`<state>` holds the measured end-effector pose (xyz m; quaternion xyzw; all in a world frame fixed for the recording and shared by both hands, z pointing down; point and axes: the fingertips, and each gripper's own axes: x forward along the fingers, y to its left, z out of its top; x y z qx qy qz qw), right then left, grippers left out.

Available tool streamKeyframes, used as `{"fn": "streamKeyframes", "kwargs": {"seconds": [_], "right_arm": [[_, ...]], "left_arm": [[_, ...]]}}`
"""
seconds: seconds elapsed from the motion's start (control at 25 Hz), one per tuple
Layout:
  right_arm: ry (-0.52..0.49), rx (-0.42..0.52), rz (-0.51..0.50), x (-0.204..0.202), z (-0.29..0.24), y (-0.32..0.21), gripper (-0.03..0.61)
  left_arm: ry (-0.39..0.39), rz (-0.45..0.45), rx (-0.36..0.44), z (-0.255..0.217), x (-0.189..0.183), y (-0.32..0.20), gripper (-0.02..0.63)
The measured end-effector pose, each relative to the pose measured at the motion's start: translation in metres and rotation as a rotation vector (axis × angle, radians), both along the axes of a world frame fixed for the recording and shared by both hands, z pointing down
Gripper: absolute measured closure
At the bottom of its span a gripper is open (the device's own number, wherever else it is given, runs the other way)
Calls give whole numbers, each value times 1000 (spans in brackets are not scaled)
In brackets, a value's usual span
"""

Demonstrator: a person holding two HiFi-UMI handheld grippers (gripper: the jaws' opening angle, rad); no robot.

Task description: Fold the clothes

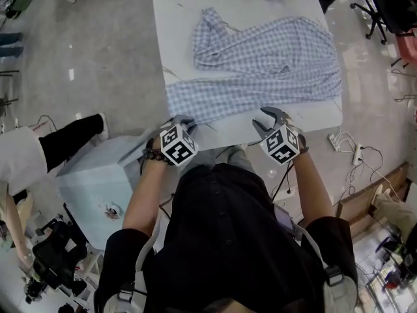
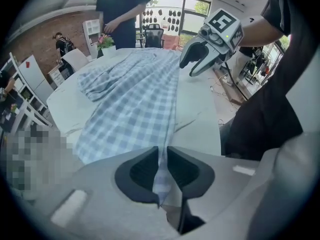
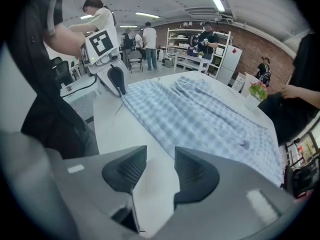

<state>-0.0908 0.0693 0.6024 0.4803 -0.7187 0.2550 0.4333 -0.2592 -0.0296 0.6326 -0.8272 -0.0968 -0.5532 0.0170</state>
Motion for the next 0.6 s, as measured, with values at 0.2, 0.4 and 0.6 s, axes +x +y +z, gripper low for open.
{"fn": "streamKeyframes", "kwargs": {"seconds": [0.2,0.4,0.6], "right_arm": [[73,-22,127,84,-4,37,402],[142,-48,162,144,-11,74,402],[145,-39,75,158,-7,74,403]], "left_arm": [[-27,-33,17,4,-1,-6,583],[-52,-59,45,-6,5,1,559],[14,-95,52,-23,38,19,537]]}}
